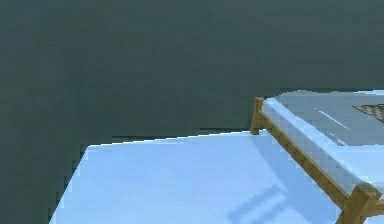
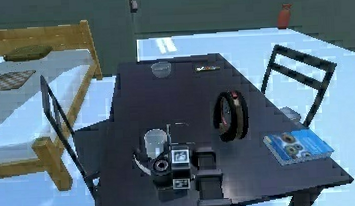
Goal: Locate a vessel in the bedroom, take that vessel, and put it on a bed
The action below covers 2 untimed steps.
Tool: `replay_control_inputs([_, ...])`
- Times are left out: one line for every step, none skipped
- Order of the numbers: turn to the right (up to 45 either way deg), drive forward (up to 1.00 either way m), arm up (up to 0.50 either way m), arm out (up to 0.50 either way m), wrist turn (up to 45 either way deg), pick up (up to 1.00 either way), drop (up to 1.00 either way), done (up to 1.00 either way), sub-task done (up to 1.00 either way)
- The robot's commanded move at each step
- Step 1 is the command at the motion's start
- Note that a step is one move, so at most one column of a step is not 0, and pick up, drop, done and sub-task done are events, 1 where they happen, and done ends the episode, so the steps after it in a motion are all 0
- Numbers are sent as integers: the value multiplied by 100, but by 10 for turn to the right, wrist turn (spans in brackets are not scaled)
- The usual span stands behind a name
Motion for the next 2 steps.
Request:
replay_control_inputs([0, 0, 16, 0, 0, 0, 0, 0, 0])
replay_control_inputs([0, 0, 0, 0, -450, 0, 0, 0, 0])
